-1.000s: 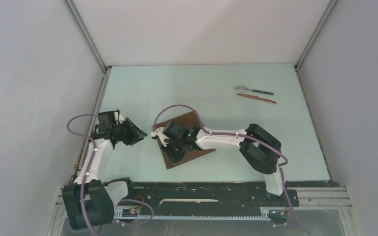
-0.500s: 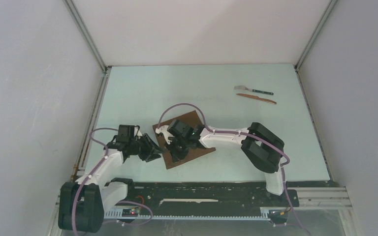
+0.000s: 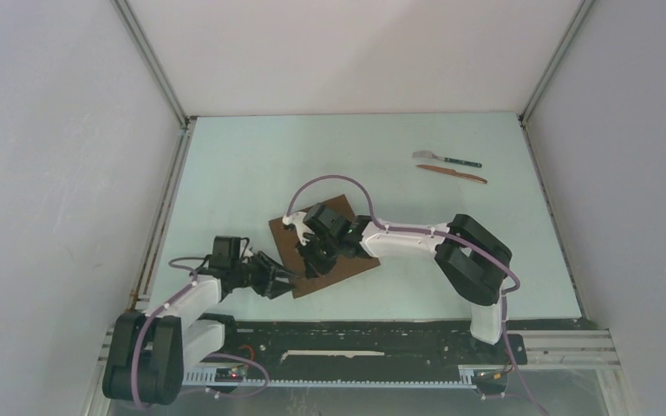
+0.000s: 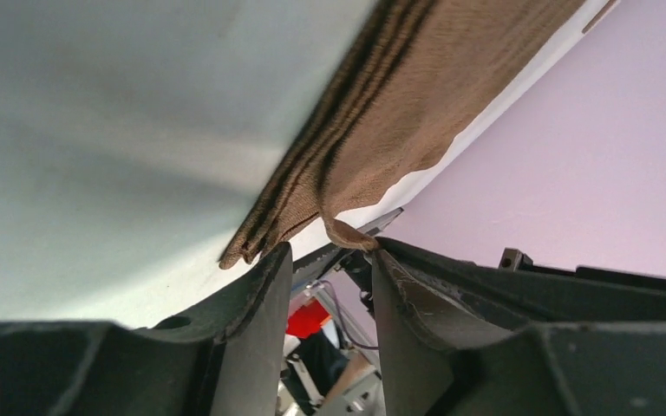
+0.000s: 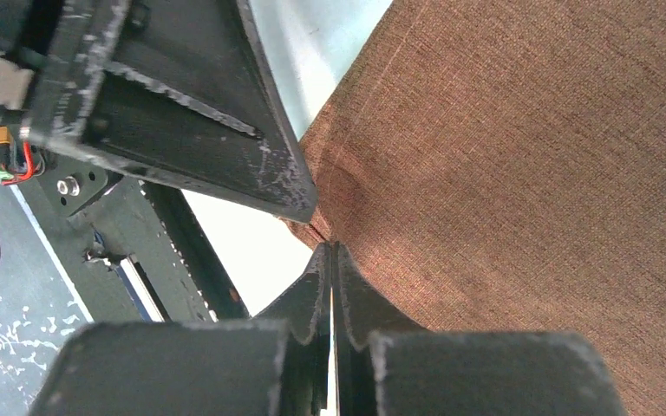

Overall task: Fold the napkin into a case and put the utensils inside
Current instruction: Pick up the top corner of the square-folded napkin from the center of the board.

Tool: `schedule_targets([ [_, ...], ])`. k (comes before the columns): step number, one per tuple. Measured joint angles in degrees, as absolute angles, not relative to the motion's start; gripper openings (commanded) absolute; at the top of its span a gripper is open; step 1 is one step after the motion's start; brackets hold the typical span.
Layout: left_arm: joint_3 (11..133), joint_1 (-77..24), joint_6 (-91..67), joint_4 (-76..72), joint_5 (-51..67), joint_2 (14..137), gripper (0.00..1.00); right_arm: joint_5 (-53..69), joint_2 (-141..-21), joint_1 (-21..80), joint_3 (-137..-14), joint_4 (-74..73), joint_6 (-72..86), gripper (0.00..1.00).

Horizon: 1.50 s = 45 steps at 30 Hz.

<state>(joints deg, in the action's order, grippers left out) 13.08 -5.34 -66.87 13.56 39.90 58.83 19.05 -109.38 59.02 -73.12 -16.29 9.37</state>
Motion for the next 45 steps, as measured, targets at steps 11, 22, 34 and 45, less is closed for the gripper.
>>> schedule_targets([
  [11, 12.6, -5.9, -74.4, 5.9, 41.0, 67.1, 0.22, 18.8, -109.0, 60.5, -73.1, -15.1, 9.3, 0.0],
  [22, 13.0, -6.0, -74.8, 3.0, 41.2, 69.1, 0.03, 17.0, -109.0, 61.1, -73.1, -14.7, 9.3, 0.31],
  [34, 13.3, -6.0, -74.8, 2.4, 41.4, 69.9, 0.01, 15.6, -109.0, 62.7, -73.1, -14.2, 8.7, 0.01],
  [45, 13.3, -6.0, -75.5, 6.5, 41.3, 66.5, 0.1, 15.4, -109.0, 60.4, -73.1, -13.8, 9.3, 0.0],
])
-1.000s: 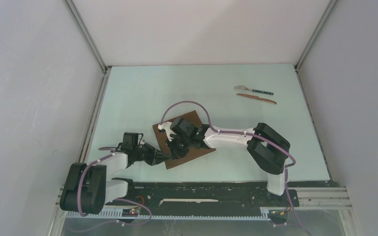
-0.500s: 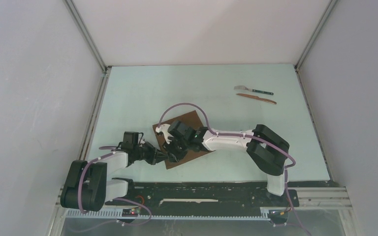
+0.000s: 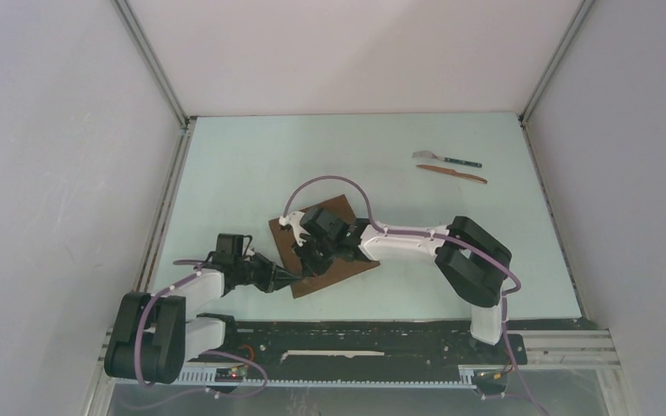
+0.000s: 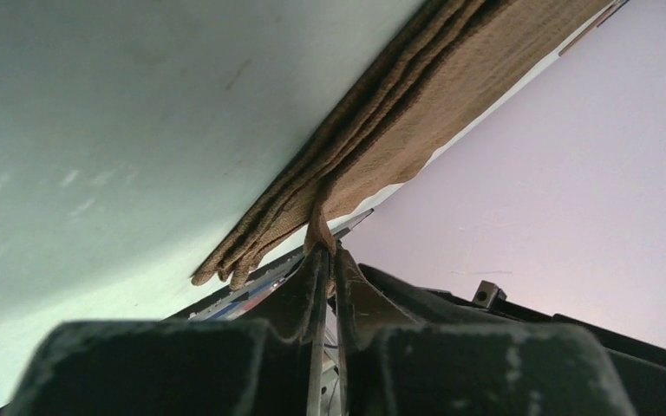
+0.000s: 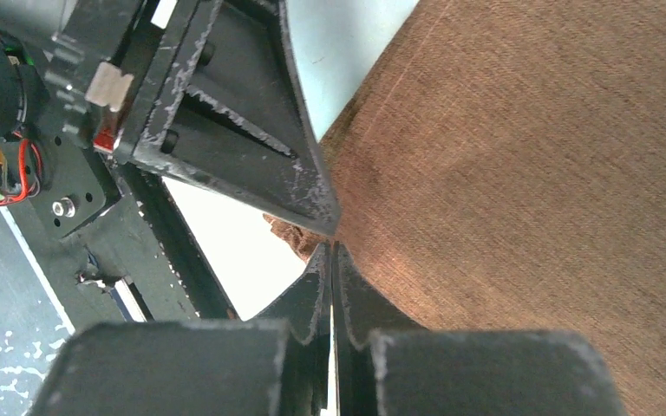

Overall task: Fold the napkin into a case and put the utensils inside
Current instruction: Pick up the top corner of the square-folded napkin from the center of the board.

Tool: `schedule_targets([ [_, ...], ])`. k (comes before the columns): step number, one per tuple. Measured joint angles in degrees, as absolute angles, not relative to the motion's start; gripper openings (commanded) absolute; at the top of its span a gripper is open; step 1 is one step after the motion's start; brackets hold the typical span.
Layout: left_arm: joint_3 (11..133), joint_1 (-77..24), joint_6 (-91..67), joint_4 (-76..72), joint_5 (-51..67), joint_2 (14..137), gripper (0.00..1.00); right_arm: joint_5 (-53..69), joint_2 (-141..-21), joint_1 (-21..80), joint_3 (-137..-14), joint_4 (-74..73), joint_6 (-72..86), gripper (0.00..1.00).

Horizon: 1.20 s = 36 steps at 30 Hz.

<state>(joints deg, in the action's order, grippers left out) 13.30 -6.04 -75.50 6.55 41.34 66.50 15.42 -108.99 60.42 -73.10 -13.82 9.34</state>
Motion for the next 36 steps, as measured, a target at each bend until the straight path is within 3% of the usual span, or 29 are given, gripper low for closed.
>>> schedule_targets([
  [4, 13.3, -6.0, -75.5, 8.1, 41.3, 66.4, 0.0, 16.4, -109.0, 59.7, -73.1, -13.8, 9.3, 0.04],
  [9, 13.3, -6.1, -75.4, 8.1, 41.3, 66.4, 0.0, 17.0, -109.0, 59.9, -73.1, -13.8, 9.0, 0.38],
  [14, 13.3, -6.1, -75.4, 8.1, 41.3, 66.4, 0.0, 16.6, -109.0, 61.8, -73.1, -13.8, 8.4, 0.57],
  [19, 13.3, -6.1, -75.4, 8.1, 41.3, 66.4, 0.0, 15.1, -109.0, 63.5, -72.1, -13.3, 7.8, 0.55],
  [26, 13.3, -6.1, -75.5, 8.3, 41.3, 66.2, 0.0, 12.0, -109.0, 64.2, -72.0, -13.2, 7.4, 0.38],
  [36, 13.3, -6.1, -75.5, 8.3, 41.3, 65.7, 0.0, 11.6, -109.1, 64.3, -72.0, -12.9, 7.4, 0.35],
])
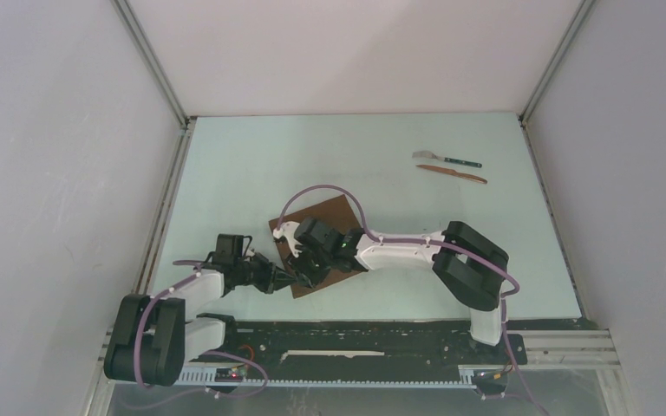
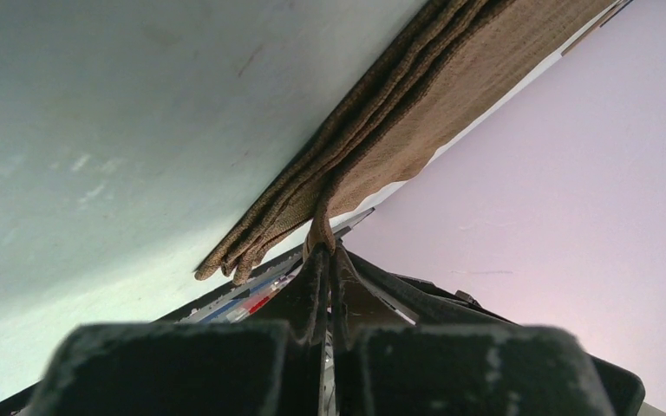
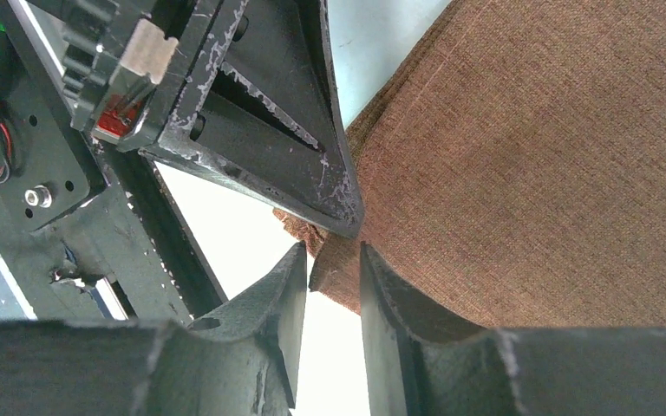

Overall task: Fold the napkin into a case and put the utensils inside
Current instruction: Pick up the top corner of the square-folded napkin from the center of the board, then fold the top corner of the square-folded napkin at the center of the board.

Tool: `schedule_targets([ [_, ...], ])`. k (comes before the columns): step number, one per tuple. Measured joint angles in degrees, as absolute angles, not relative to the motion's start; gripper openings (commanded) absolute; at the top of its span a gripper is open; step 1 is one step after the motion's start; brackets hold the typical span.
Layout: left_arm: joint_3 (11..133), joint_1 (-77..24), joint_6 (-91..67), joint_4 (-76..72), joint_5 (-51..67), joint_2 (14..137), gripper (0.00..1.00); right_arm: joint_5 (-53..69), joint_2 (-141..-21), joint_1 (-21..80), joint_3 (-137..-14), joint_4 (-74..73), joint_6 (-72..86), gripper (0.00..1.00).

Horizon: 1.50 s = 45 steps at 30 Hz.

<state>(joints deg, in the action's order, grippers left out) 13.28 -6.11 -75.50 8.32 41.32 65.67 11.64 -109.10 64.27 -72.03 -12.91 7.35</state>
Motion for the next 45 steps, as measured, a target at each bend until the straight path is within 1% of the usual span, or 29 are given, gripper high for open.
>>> schedule_targets([
  [1, 13.3, -6.1, -75.5, 8.3, 41.3, 65.7, 0.0, 11.7, -109.1, 64.3, -72.0, -12.9, 7.4, 0.32],
  [4, 13.3, -6.1, -75.5, 8.3, 41.3, 65.7, 0.0, 12.0, -109.4, 64.3, -72.0, -12.9, 7.3, 0.2],
  [7, 13.3, -6.1, -75.5, 8.3, 41.3, 65.6, 0.0, 12.3, -109.6, 64.3, -72.0, -12.8, 7.1, 0.0],
  [8, 13.3, -6.1, -75.5, 8.3, 41.3, 65.6, 0.0, 12.4, -109.6, 64.3, -72.0, -12.8, 7.1, 0.0],
  [9, 13.3, -6.1, -75.5, 8.3, 41.3, 65.6, 0.04, 12.4, -109.6, 64.3, -72.0, -12.8, 7.0, 0.0],
  [12, 13.3, -6.1, -75.5, 8.5, 41.3, 65.5, 0.36, 12.6, -109.6, 64.1, -72.0, -12.8, 7.0, 0.0],
  [13, 13.3, -6.1, -75.0, 8.7, 41.3, 65.5, 0.42, 12.7, -109.6, 63.8, -72.0, -12.8, 7.1, 0.0],
  [15, 13.3, -6.1, -74.6, 10.0, 41.1, 64.9, 0.51, 14.1, -109.6, 63.0, -72.0, -12.8, 7.5, 0.0],
  [18, 13.8, -6.1, -73.0, 13.4, 40.1, 63.2, 0.6, 16.9, -109.6, 61.3, -72.0, -12.8, 8.0, 0.0],
  [24, 21.6, -6.2, -66.7, 22.7, 34.7, 59.9, 0.67, 22.8, -110.3, 55.1, -72.0, -12.0, 9.6, 0.0],
  [28, 25.2, -6.2, -62.5, 23.8, 31.8, 57.6, 0.68, 24.9, -111.3, 51.2, -72.0, -11.7, 10.5, 0.0],
  [31, 26.8, -6.2, -59.3, 24.6, 29.7, 56.5, 0.7, 25.8, -112.0, 47.8, -72.0, -11.6, 10.9, 0.0],
  [37, 28.8, -6.2, -54.3, 25.8, 26.0, 54.8, 0.71, 26.0, -112.9, 42.5, -72.6, -10.9, 10.7, 0.0],
  [45, 28.9, -6.2, -52.2, 25.6, 25.5, 56.8, 0.7, 25.5, -117.1, 38.6, -79.0, -12.0, 8.8, 0.0],
])
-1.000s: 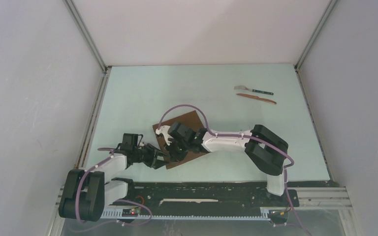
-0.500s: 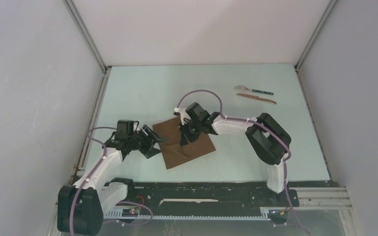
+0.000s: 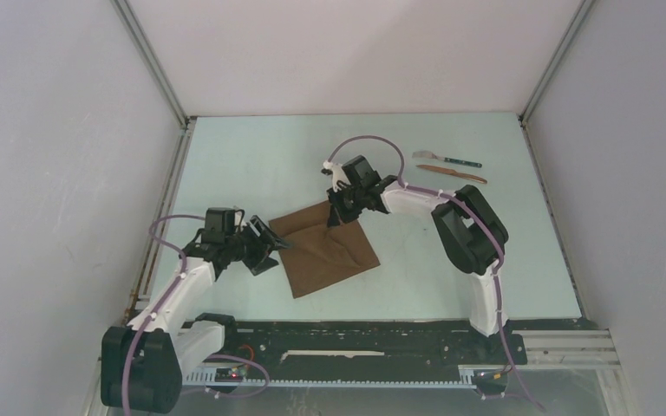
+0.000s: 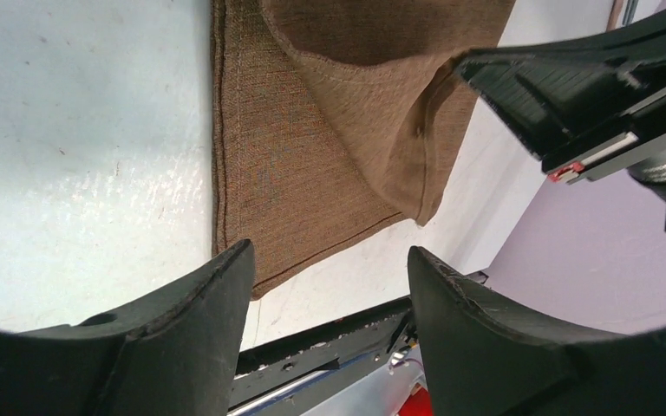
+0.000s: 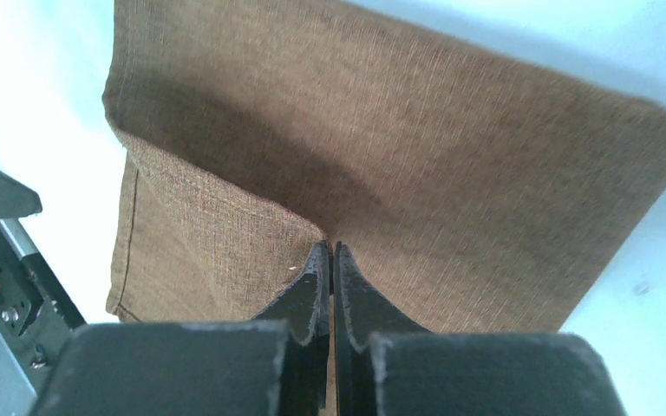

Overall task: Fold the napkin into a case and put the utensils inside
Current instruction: Fold the top corner of the square-folded napkin at the center of the board.

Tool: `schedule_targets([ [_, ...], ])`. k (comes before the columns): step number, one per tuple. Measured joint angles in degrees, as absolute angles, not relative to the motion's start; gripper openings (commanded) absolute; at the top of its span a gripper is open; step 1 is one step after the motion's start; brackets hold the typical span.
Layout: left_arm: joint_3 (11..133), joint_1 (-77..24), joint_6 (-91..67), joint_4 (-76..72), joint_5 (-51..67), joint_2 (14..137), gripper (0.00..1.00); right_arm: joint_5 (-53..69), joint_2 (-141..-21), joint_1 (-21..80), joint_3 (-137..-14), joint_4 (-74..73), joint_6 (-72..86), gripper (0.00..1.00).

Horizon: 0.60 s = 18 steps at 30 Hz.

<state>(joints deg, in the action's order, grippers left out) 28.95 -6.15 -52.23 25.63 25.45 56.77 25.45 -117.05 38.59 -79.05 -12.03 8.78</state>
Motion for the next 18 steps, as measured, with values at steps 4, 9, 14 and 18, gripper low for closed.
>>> schedule_targets([
  [4, 28.9, -6.2, -51.9, 25.3, 25.5, 57.0, 0.7, 24.6, -119.1, 37.6, -82.8, -13.6, 7.0, 0.0],
  [9, 28.9, -6.2, -51.8, 24.9, 25.6, 57.3, 0.7, 23.8, -120.7, 36.9, -86.6, -16.1, 5.1, 0.0],
  [14, 28.9, -6.2, -51.5, 24.8, 25.6, 57.8, 0.7, 22.4, -121.3, 35.5, -88.8, -18.4, 3.6, 0.0],
  [18, 28.9, -6.2, -51.4, 24.7, 25.6, 58.3, 0.69, 21.3, -122.7, 34.7, -91.6, -20.7, 2.4, 0.0],
])
